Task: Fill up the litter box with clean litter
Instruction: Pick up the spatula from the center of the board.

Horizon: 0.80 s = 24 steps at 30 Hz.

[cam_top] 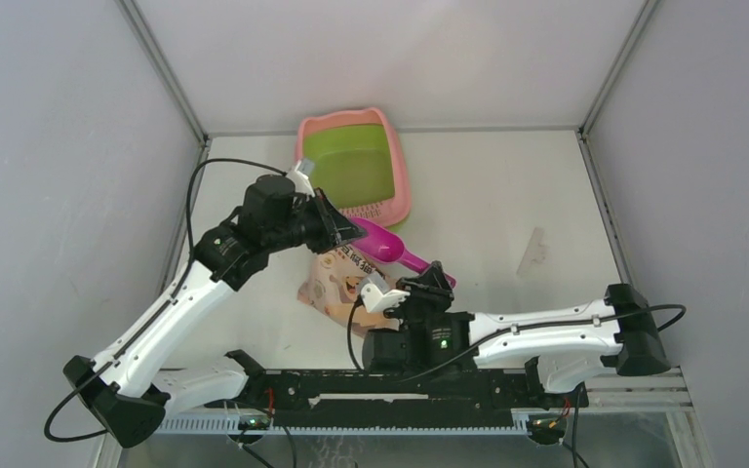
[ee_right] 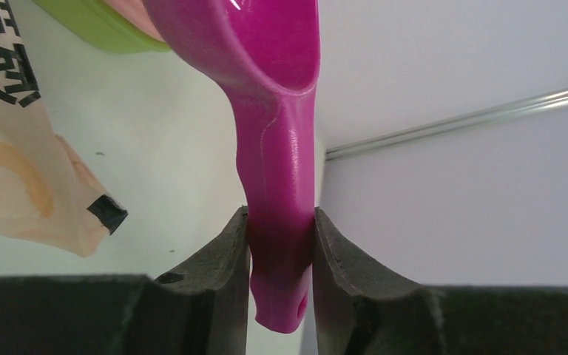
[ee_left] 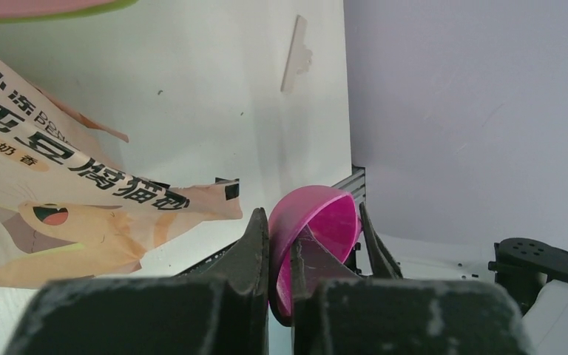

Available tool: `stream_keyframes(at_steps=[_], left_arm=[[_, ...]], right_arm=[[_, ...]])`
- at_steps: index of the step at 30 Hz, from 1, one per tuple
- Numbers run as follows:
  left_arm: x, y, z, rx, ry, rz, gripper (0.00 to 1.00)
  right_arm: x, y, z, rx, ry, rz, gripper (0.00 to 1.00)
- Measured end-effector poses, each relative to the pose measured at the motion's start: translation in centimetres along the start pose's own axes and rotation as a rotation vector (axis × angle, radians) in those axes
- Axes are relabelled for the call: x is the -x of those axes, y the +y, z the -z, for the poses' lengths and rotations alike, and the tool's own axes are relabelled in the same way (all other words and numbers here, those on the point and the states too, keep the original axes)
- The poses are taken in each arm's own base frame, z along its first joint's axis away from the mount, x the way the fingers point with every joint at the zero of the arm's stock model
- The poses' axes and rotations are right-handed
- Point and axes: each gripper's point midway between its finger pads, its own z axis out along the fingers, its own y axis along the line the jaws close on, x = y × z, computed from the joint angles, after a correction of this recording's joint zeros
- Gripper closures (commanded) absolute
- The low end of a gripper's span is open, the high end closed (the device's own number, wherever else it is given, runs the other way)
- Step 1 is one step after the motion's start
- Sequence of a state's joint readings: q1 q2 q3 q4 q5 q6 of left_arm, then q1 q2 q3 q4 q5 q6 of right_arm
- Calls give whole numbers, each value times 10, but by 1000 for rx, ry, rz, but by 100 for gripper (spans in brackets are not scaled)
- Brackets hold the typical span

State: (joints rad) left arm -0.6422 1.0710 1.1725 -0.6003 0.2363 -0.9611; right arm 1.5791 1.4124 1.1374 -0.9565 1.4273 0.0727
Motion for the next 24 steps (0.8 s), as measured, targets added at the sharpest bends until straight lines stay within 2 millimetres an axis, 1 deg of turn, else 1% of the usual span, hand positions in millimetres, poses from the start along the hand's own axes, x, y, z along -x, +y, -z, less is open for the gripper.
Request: stream_keyframes(at_steps=[2, 3, 5, 7, 9, 11, 13, 16, 17, 18, 19, 20, 21, 23, 24], left_arm=[[1, -1, 0, -3, -4, -8, 100], [1, -2, 1, -13, -7, -26, 100], [5, -5, 3, -37, -23, -48, 100], [11, -10, 9, -76, -48, -56, 100], [25, -11, 18, -103, -106, -67, 100], [37, -2, 26, -103, -153, -72, 100], [43, 4, 32, -104, -184, -72, 100], [47, 4, 39, -154, -217, -72, 100], [47, 1, 41, -192, -226, -69, 100], [47, -1, 42, -217, -230, -63, 100], [46, -5, 42, -255, -234, -53, 100], [46, -7, 42, -285, -233, -41, 100], [45, -10, 41, -319, -229, -30, 100], [43, -15, 40, -362, -219, -9, 100], [41, -17, 40, -384, -212, 0, 100]], right_arm=[[-2, 1, -1, 41, 7, -53, 44], [-2, 0, -1, 78, 12, -118, 39], [-1, -9, 1, 147, 10, -272, 27], [0, -27, 4, 232, 9, -473, 16], [-3, -52, 4, 303, 8, -691, 2], [-17, -88, 4, 332, -9, -928, 1], [-34, -124, 8, 339, -57, -1151, 1], [-58, -161, 27, 328, -155, -1402, 1], [-60, -167, 32, 334, -179, -1453, 1], [-60, -170, 36, 344, -194, -1493, 1], [-56, -169, 37, 369, -200, -1520, 3], [-51, -164, 36, 401, -194, -1528, 9], [-44, -155, 32, 449, -173, -1537, 15], [-29, -136, 19, 557, -125, -1552, 17], [-23, -125, 8, 612, -97, -1571, 18]])
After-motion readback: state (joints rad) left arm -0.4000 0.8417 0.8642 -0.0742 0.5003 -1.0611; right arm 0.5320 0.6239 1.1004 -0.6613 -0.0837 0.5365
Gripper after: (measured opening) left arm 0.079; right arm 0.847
